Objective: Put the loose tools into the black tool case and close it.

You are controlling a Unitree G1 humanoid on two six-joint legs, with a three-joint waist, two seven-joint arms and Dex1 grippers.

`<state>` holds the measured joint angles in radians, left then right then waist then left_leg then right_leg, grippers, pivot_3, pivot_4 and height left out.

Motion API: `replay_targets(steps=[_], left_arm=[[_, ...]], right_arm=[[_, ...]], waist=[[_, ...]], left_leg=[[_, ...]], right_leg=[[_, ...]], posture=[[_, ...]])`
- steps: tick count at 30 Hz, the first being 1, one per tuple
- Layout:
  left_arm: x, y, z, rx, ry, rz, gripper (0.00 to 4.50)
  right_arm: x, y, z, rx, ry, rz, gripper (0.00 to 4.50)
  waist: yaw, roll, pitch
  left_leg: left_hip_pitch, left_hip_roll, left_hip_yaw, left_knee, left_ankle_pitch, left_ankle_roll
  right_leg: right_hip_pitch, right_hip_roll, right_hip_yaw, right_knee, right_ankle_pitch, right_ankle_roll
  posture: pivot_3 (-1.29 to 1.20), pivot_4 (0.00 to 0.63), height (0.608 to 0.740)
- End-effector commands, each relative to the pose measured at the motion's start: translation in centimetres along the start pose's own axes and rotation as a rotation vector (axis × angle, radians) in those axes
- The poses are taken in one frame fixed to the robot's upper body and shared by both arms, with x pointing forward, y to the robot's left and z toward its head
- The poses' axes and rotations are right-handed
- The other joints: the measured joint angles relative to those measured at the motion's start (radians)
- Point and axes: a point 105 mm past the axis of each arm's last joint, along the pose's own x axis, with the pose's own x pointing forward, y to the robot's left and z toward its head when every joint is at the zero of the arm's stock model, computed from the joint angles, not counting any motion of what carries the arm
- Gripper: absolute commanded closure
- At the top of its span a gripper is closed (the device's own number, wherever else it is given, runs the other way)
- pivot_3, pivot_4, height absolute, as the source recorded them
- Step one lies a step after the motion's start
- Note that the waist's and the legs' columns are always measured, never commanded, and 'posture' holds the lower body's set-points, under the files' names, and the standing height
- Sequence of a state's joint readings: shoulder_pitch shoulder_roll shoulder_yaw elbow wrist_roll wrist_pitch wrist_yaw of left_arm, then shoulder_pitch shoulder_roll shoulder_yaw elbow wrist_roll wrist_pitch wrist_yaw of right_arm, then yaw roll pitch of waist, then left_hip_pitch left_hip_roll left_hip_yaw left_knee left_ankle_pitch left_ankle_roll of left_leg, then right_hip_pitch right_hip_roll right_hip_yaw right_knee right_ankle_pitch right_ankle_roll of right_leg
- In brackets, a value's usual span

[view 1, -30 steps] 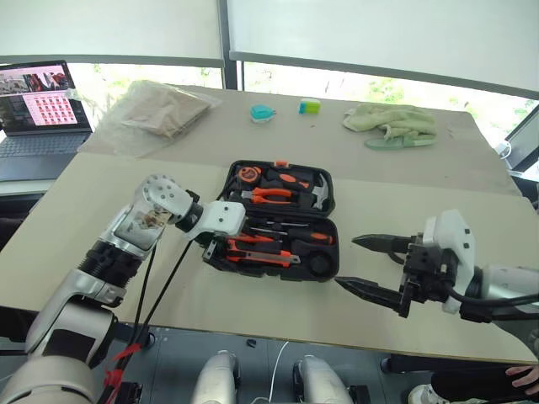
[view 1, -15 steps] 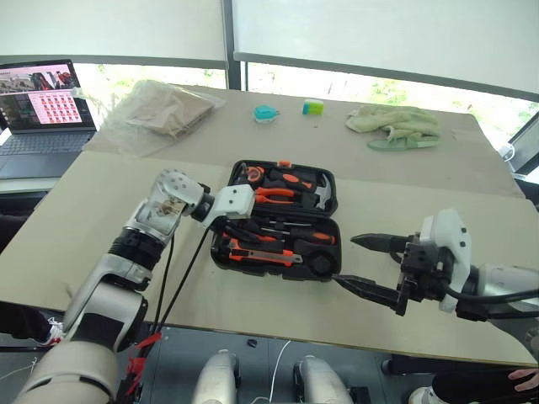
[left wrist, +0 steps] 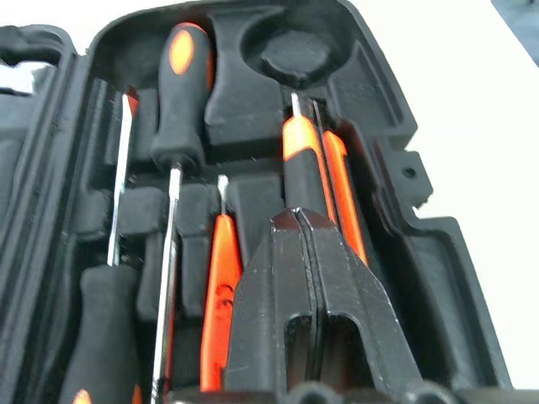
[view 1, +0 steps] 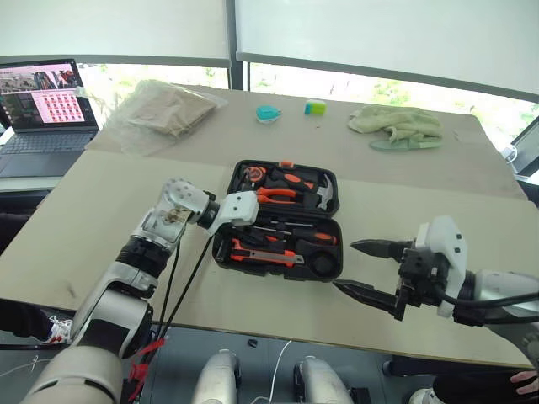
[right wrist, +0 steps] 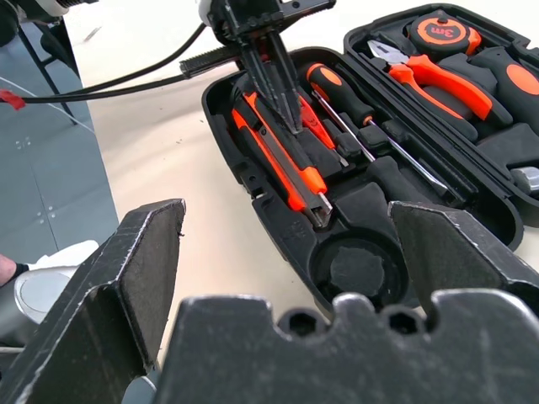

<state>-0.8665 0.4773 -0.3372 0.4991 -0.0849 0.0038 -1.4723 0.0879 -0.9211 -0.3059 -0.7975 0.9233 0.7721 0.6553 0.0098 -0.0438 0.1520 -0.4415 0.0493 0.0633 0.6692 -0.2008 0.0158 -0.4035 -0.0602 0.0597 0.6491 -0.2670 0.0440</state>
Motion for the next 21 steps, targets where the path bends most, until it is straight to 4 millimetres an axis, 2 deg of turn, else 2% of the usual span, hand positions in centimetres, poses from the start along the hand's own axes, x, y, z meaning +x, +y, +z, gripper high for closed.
replay_targets(steps=[1,10,14,21], left_arm=[[-1.1,0.8,2.8,0.046,-0.071,0.009,4.47],[-0.2,-1.5,1.3,0.035,0.008,-0.095,4.47],[0.6,-1.3,-1.4,0.093,0.148,-0.048,4.47],[0.4,-1.9,-4.0,0.086,0.243,-0.059,4.47]], right_arm=[[-0.2,0.3,0.9,-0.054,-0.022,-0.006,0.0],[-0.2,0.3,0.8,-0.049,-0.024,-0.012,0.0],[-0.1,0.3,1.0,-0.041,-0.035,-0.016,0.0],[0.0,0.2,1.2,-0.034,-0.044,-0.021,0.0]], waist=[[0.0,0.0,0.0],[-0.002,0.0,0.0],[0.0,0.0,0.0],[0.001,0.003,-0.002]], left_leg=[[0.0,0.0,0.0,0.0,0.0,0.0],[0.0,0.0,0.0,0.0,0.0,0.0],[0.0,0.0,0.0,0.0,0.0,0.0],[0.006,0.0,0.001,0.004,0.0,0.0]], right_leg=[[0.0,0.0,0.0,0.0,0.0,0.0],[0.0,0.0,0.0,0.0,0.0,0.0],[0.0,0.0,0.0,0.0,0.0,0.0],[0.009,0.0,0.0,0.0,0.0,0.0]], posture=[[0.0,0.15,0.74],[0.0,0.15,0.74],[0.0,0.15,0.74],[0.0,0.15,0.74]])
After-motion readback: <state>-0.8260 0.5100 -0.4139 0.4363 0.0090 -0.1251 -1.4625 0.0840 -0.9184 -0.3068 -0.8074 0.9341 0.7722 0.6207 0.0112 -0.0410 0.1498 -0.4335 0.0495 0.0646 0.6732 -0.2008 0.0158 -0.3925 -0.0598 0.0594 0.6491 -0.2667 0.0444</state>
